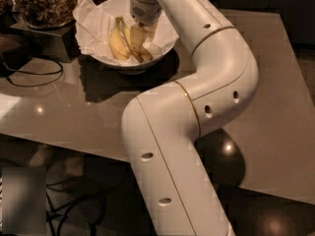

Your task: Pick banana from white bowl

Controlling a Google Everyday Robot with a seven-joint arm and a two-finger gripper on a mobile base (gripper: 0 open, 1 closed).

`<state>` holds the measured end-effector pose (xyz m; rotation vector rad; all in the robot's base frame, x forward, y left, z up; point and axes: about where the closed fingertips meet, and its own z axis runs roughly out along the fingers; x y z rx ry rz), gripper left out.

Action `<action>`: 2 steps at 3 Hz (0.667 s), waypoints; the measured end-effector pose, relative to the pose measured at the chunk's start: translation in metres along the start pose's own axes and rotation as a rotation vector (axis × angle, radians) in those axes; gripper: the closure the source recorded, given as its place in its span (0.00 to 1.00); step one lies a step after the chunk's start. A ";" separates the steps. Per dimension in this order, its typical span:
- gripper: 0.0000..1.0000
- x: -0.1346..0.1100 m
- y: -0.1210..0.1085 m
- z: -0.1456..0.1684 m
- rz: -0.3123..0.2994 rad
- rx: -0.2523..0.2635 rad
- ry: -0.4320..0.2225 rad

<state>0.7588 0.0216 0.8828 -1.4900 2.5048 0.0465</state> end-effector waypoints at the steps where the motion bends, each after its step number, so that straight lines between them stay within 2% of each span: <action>1: 0.46 -0.001 0.002 0.005 -0.008 -0.008 0.010; 2: 0.45 -0.003 0.005 0.000 -0.022 -0.006 0.010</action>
Offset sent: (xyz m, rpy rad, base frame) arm -0.0292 -0.0238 0.0417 -0.1184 0.2180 0.0574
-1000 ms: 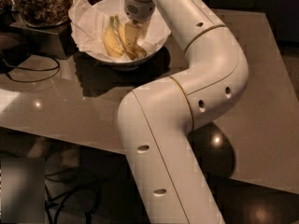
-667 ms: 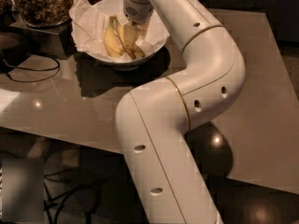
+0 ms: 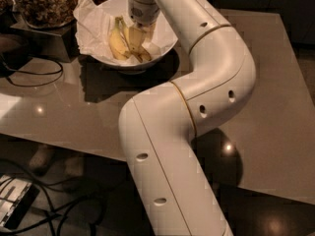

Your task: Pick banana from white bowl

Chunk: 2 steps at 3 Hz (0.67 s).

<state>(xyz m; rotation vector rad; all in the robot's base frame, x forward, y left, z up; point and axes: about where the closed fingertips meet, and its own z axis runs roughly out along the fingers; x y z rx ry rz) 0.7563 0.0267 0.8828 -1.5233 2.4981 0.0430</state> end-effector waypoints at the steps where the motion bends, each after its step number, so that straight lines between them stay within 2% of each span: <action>1: 0.45 -0.001 0.003 -0.012 -0.012 0.010 -0.005; 2: 0.44 -0.005 0.007 -0.018 -0.027 0.013 -0.003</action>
Offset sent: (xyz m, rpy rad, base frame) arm -0.0394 -0.0220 0.0497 -0.1222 0.2064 0.0537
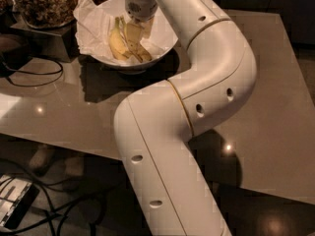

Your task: Pick banana from white bowl

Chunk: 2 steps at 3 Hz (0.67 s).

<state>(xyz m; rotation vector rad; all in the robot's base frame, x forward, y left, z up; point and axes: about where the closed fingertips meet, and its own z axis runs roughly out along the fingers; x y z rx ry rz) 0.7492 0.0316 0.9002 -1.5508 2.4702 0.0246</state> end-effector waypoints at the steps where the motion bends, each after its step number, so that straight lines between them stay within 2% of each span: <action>1: 0.45 -0.002 0.003 -0.001 -0.007 -0.001 0.006; 2: 0.45 -0.003 0.003 -0.002 -0.010 0.004 0.015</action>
Offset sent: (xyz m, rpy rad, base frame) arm -0.0162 -0.0244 0.0354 -0.1301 0.2182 0.0182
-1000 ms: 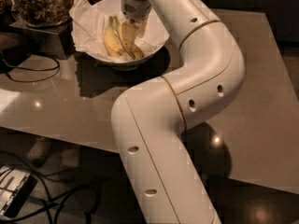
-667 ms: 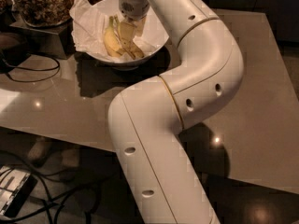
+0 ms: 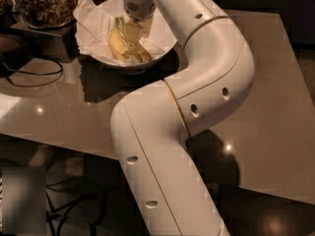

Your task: Pick banana from white bowl

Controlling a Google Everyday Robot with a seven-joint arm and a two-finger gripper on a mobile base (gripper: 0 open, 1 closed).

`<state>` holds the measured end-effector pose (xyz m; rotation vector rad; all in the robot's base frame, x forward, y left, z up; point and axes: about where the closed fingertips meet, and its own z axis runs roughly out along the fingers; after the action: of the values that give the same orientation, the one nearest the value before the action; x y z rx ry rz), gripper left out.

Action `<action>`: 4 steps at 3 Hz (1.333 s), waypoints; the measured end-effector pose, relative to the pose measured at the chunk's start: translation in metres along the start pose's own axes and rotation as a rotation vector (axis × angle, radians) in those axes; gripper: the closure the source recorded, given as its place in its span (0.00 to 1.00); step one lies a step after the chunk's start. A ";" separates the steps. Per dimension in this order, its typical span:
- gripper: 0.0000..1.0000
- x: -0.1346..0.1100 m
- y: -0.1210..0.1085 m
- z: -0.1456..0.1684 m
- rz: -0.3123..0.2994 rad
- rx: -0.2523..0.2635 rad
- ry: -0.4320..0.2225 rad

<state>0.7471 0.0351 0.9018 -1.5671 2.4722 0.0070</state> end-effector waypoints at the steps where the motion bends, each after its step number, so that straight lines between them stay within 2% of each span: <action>1: 0.46 0.002 -0.001 0.001 0.006 0.002 0.007; 4: 0.46 0.009 -0.006 0.015 0.018 -0.004 0.037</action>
Offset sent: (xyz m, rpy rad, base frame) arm 0.0061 -0.0302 0.0328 -0.1102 0.2377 -0.0064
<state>0.7515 0.0261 0.8862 -1.5602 2.5154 -0.0144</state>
